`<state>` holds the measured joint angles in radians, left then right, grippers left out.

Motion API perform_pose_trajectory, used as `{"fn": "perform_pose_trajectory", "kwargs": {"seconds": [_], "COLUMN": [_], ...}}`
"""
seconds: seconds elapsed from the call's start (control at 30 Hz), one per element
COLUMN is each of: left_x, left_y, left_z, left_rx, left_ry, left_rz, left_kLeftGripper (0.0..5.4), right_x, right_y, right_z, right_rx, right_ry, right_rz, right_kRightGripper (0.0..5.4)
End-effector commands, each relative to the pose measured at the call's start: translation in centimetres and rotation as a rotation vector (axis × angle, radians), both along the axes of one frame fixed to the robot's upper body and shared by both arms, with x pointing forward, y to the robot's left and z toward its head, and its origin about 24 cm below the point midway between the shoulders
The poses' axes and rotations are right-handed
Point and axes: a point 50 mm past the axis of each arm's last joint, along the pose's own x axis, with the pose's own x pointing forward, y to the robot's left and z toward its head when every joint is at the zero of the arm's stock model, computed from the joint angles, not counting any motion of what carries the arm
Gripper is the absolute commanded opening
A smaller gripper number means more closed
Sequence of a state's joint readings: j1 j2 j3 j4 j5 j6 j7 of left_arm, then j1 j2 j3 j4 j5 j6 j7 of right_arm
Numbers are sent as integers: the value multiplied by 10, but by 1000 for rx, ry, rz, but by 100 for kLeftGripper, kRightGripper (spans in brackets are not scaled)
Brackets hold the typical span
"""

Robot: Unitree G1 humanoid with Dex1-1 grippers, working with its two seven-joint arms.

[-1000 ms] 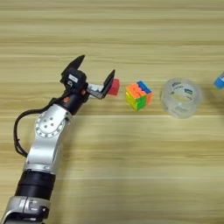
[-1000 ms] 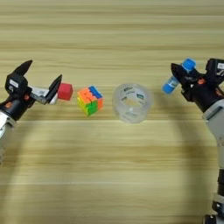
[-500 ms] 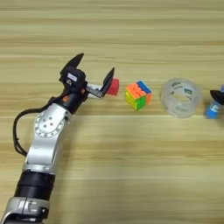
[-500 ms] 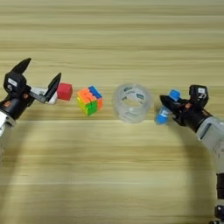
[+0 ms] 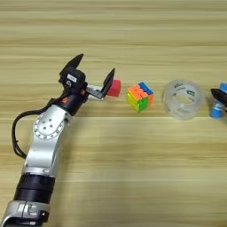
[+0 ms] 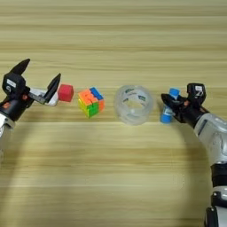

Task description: Move the objects on the table

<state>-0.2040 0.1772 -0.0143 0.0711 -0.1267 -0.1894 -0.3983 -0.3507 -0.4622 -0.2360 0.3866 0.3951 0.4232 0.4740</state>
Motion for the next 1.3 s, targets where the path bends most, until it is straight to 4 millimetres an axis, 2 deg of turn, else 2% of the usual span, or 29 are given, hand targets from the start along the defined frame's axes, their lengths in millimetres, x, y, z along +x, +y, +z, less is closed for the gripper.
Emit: {"fn": "perform_pose_trajectory", "kwargs": {"seconds": [0.03,0.43,0.77,0.83,1.3], "left_x": [-2,-2,-2,-3,-2], "left_y": [1,2,3,3,4], "left_z": [0,1,1,1,1], "left_rx": [3,4,4,4,4], "left_ry": [7,7,6,6,4], "left_rz": [-2,-1,2,3,6], "left_kLeftGripper": [540,540,540,540,540], "right_x": [-1,1,4,4,4], "right_y": [2,5,7,9,12], "right_z": [-26,-56,-57,-57,-55], "right_rx": [-72,-62,-52,-51,-47], "right_ry": [88,173,160,158,143], "right_rz": [-44,-47,-42,-35,-20], "right_kRightGripper": [140,140,140,177,301]}}
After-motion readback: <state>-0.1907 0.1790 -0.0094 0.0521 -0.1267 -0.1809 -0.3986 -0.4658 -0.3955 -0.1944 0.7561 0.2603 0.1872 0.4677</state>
